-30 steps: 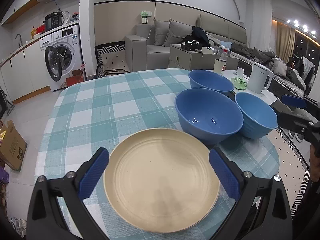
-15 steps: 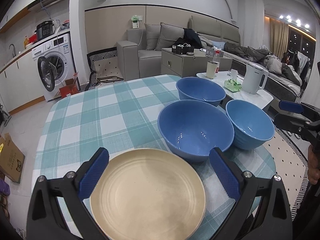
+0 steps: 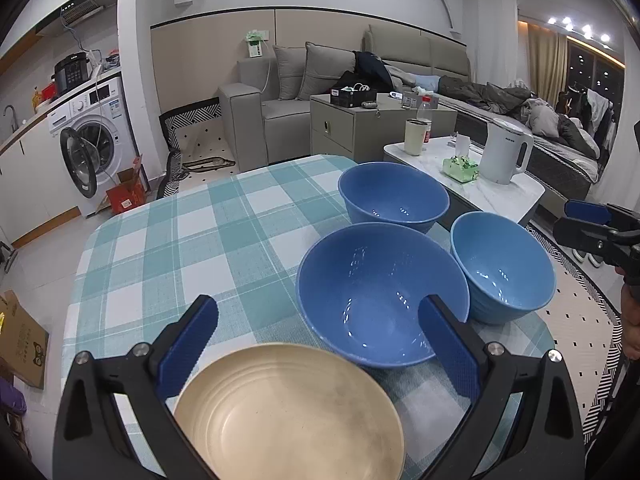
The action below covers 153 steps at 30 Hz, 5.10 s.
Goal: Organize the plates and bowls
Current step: 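Move both open grippers forward toward the blue bowls, then close both grippers on the rim of the darker blue bowl, then lift and carry the darker blue bowl over another blue bowl with both grippers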
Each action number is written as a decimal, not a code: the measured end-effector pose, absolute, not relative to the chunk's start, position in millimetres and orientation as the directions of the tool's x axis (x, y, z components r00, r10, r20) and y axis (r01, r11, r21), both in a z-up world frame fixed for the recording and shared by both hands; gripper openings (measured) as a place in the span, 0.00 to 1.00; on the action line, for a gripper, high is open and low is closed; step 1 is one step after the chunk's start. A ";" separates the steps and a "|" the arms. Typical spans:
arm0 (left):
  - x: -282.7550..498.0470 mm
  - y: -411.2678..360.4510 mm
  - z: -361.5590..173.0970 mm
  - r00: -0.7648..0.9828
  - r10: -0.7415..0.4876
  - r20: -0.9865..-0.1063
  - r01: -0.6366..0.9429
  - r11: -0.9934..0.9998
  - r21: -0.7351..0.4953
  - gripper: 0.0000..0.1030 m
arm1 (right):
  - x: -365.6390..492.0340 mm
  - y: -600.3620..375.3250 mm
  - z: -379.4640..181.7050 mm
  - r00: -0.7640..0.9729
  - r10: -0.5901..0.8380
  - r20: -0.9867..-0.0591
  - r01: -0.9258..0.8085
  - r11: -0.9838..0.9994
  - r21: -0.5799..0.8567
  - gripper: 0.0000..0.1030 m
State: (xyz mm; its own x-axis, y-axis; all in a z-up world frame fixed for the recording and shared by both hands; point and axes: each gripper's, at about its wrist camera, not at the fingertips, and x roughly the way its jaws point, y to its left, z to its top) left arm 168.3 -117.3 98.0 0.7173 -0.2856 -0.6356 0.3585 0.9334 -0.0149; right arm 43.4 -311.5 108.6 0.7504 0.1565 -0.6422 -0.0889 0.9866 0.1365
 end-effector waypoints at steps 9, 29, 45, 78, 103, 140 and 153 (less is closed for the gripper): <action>189.1 -126.6 101.2 0.701 -0.290 -0.652 0.362 0.932 -0.025 0.98 | 65.2 -319.4 107.4 0.728 0.162 -0.666 -0.087 0.986 0.144 0.99; 240.5 -143.1 106.5 0.670 -0.291 -0.683 0.368 0.929 -0.035 0.98 | 114.0 -349.1 115.0 0.697 0.227 -0.680 -0.070 0.966 0.250 0.99; 289.4 -163.1 99.2 0.627 -0.299 -0.719 0.389 0.920 -0.044 0.98 | 163.1 -364.4 103.2 0.674 0.248 -0.696 -0.059 0.957 0.283 0.99; 359.7 -201.0 59.1 0.531 -0.304 -0.791 0.401 0.912 -0.081 0.97 | 242.7 -375.9 34.9 0.543 0.259 -0.798 0.018 0.947 0.320 0.72; 377.2 -217.5 36.0 0.452 -0.343 -0.823 0.440 0.889 -0.128 0.43 | 255.7 -372.0 19.8 0.497 0.273 -0.823 0.025 0.944 0.328 0.49; 371.5 -222.6 46.2 0.456 -0.378 -0.806 0.463 0.874 -0.147 0.17 | 249.3 -370.1 27.6 0.527 0.235 -0.817 0.020 0.957 0.288 0.20; 358.1 -218.5 65.2 0.486 -0.389 -0.782 0.471 0.871 -0.141 0.17 | 237.1 -368.8 41.9 0.552 0.225 -0.803 0.013 0.960 0.278 0.20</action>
